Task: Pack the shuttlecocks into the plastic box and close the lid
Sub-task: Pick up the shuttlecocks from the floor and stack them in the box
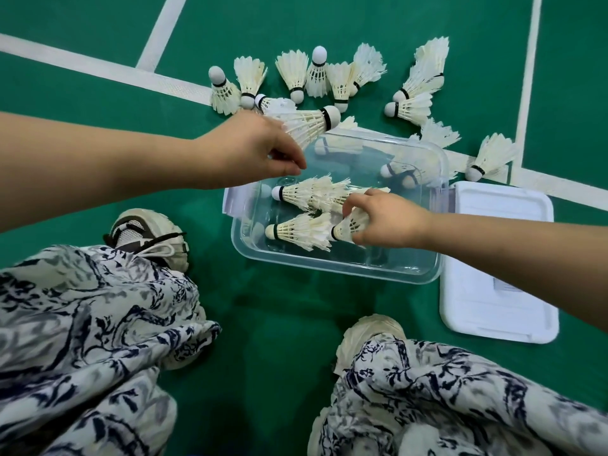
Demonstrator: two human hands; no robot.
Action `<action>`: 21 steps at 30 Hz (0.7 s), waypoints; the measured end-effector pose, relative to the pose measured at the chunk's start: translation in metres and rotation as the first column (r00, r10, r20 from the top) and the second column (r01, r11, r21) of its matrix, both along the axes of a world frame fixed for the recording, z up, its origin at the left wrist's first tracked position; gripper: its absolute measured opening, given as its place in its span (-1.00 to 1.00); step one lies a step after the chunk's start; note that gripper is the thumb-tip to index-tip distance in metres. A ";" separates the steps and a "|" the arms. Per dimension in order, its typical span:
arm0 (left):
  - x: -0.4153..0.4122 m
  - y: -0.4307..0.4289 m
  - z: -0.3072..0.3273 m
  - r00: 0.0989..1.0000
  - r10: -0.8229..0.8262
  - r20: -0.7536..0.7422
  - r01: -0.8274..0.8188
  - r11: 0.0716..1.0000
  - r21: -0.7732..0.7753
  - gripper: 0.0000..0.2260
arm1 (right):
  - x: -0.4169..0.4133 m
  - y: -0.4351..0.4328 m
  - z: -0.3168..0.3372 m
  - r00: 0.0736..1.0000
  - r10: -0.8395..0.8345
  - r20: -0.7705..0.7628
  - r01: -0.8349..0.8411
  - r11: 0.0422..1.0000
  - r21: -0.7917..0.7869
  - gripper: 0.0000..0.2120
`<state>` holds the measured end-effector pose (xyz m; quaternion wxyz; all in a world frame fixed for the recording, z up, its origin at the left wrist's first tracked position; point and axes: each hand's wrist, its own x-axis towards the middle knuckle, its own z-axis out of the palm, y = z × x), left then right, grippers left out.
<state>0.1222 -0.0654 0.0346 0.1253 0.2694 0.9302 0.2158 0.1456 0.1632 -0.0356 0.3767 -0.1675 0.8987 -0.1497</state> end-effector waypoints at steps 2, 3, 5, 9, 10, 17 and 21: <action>0.000 -0.001 0.000 1.000 0.009 0.003 -0.009 1.000 -0.002 -0.85 | -0.004 -0.003 0.000 0.998 -0.065 0.019 0.066 0.998 -0.024 -0.62; 0.000 -0.002 -0.001 1.000 0.012 0.003 -0.012 1.000 -0.004 -0.85 | -0.006 -0.005 0.000 0.993 -0.113 0.041 0.115 0.992 -0.047 -0.63; 0.000 -0.003 -0.001 1.000 0.012 -0.002 -0.012 1.000 -0.003 -0.86 | -0.006 -0.008 -0.005 0.965 -0.221 0.140 0.234 0.969 -0.085 -0.68; 0.001 -0.004 -0.002 1.000 0.020 0.009 -0.020 1.000 0.007 -0.86 | 0.000 -0.016 -0.025 0.835 -0.360 0.415 0.456 0.876 -0.158 -0.73; 0.001 -0.004 -0.002 1.000 0.018 0.011 -0.018 1.000 0.005 -0.86 | 0.002 -0.019 -0.029 0.816 -0.373 0.442 0.484 0.859 -0.169 -0.74; 0.003 -0.003 -0.002 0.997 0.016 0.080 -0.016 1.000 -0.001 -0.86 | 0.004 -0.021 -0.035 0.877 -0.304 0.373 0.369 0.922 -0.118 -0.61; 0.006 0.000 -0.004 0.990 0.006 0.142 -0.003 1.000 -0.024 -0.85 | 0.003 -0.014 -0.017 0.981 -0.076 0.178 0.083 0.996 -0.030 -0.51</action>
